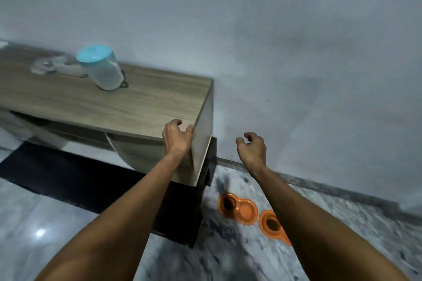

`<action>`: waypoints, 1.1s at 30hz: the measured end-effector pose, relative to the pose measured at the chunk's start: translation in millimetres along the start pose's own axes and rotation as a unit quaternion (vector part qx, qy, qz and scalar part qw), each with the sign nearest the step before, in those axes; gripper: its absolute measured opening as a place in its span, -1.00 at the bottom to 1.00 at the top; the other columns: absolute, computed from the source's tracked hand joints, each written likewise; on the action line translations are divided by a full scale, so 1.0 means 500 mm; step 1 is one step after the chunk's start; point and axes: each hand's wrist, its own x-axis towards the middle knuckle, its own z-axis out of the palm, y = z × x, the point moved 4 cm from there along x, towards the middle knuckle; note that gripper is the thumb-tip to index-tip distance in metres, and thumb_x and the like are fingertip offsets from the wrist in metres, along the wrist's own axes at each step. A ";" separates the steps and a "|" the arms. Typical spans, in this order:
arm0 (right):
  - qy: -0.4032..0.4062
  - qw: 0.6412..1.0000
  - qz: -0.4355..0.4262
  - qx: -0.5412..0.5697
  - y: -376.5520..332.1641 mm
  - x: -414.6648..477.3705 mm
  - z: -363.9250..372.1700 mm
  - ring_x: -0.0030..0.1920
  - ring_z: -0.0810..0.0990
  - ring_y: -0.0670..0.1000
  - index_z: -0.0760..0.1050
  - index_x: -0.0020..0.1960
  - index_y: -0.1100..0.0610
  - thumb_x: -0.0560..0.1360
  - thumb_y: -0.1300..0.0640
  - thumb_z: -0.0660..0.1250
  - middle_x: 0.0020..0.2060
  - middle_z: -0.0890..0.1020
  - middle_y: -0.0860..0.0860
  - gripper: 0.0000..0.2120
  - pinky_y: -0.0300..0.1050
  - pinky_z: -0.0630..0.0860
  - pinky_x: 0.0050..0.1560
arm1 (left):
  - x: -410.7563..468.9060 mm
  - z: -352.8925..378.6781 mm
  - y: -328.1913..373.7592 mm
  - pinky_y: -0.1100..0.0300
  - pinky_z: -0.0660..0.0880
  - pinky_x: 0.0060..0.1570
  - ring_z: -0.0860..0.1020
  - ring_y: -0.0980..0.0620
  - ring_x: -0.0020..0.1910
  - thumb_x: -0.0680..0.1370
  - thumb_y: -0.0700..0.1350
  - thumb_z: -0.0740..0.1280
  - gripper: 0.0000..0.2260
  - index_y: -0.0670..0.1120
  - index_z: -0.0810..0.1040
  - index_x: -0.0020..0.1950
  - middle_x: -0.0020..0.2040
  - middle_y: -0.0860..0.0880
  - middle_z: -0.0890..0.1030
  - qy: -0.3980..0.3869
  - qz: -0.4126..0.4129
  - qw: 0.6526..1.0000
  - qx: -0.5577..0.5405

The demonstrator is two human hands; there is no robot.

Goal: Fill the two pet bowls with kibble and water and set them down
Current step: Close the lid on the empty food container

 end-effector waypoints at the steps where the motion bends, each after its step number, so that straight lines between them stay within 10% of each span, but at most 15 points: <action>1: -0.001 1.000 -0.009 -0.001 -0.037 -0.025 0.033 0.25 0.55 0.16 0.47 0.35 0.13 0.52 -0.01 0.29 0.35 0.49 0.13 -0.56 0.11 0.47 0.31 | 0.012 -0.061 -0.011 0.07 0.34 0.29 0.48 -0.19 0.29 0.52 -0.04 0.39 -0.58 -0.23 0.52 0.30 0.27 -0.23 0.56 0.010 0.001 1.000 -0.005; 13: -0.064 0.995 -0.078 0.011 -0.342 -0.214 0.423 0.28 0.53 0.13 0.54 0.29 0.17 0.52 0.07 0.33 0.30 0.57 0.13 -0.62 -0.04 0.45 0.32 | 0.140 -0.549 -0.193 0.08 0.38 0.29 0.50 -0.17 0.29 0.52 -0.04 0.40 -0.59 -0.23 0.54 0.30 0.26 -0.21 0.59 0.094 -0.024 0.995 -0.027; 33: -0.152 0.984 -0.074 0.050 -0.671 -0.078 1.022 0.20 0.57 0.09 0.56 0.21 0.13 0.53 0.10 0.33 0.19 0.61 0.05 -0.72 0.11 0.48 0.32 | 0.662 -0.788 -0.363 0.04 0.43 0.28 0.53 -0.15 0.25 0.50 -0.03 0.41 -0.62 -0.20 0.57 0.25 0.24 -0.18 0.59 0.105 -0.061 0.993 -0.001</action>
